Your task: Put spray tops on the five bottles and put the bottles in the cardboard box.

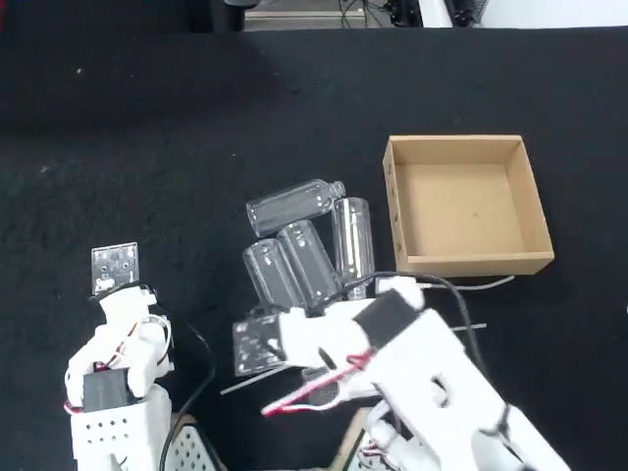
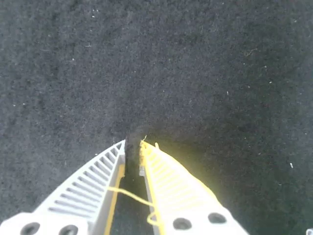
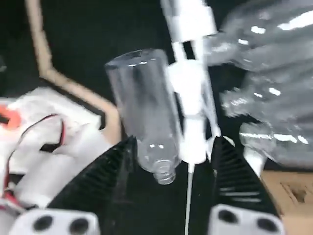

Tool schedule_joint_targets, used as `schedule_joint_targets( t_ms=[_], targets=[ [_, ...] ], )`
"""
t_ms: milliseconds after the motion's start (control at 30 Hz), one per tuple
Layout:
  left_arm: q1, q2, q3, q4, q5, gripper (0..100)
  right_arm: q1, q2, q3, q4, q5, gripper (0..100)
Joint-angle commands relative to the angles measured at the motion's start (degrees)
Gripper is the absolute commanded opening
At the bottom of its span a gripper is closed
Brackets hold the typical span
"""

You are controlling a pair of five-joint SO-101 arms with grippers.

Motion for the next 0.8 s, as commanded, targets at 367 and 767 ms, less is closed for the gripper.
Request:
schedule_joint_targets(
  t_ms=[367,767],
  targets=[
    [-0.1,-0.5,1.3,-0.3,0.5,4,-6.1,13.6,5.0,-9.6,0.7,22.4],
    [-0.1,-0.5,1.3,-0.3,0.5,4,-5.9,10.7,14.6,-20.9,-3.2,21.9]
  ],
)
